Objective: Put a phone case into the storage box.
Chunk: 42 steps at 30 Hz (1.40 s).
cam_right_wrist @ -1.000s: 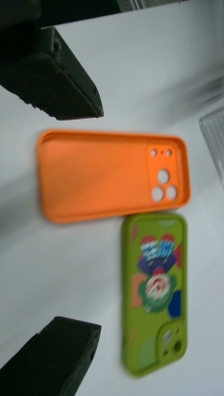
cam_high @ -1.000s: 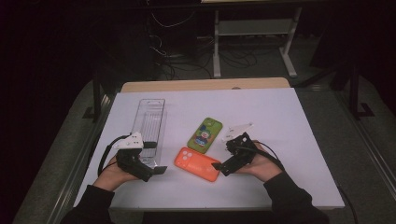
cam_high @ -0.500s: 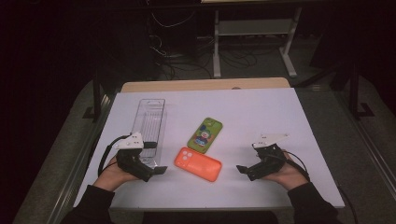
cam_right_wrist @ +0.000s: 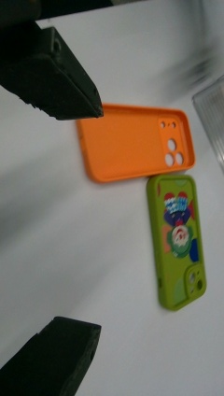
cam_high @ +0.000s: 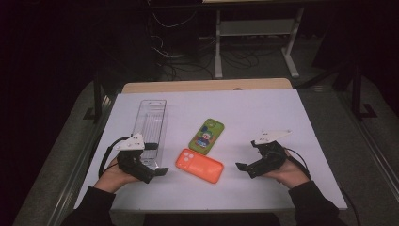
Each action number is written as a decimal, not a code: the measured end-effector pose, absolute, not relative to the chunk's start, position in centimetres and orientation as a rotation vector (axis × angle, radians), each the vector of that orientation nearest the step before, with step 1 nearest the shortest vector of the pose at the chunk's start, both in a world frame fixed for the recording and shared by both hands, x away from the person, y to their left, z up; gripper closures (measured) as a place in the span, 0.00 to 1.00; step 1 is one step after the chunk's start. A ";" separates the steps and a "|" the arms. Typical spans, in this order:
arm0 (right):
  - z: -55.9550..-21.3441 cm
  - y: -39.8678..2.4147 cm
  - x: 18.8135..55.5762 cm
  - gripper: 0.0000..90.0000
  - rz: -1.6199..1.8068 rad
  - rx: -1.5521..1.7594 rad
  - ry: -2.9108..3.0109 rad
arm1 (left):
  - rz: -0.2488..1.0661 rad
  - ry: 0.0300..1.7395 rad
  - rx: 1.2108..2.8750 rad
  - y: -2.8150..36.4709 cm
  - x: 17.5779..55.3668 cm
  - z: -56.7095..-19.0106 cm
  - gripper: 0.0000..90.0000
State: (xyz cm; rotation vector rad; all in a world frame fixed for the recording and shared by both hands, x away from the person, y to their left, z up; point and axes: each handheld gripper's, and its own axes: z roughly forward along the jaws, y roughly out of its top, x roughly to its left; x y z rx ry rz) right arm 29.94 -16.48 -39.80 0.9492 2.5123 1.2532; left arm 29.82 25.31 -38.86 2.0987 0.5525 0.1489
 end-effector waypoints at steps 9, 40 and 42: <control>-38.7 -13.3 30.9 0.00 1.278 0.905 2.604 | 0.144 0.554 2.099 25.2 29.8 -38.9 0.00; -38.5 -6.0 32.8 0.00 1.186 0.845 2.687 | 0.142 0.553 2.104 25.3 29.8 -38.9 0.00; -38.8 -5.8 32.7 0.00 1.160 0.847 2.700 | 0.144 0.554 2.102 25.3 29.8 -38.9 0.00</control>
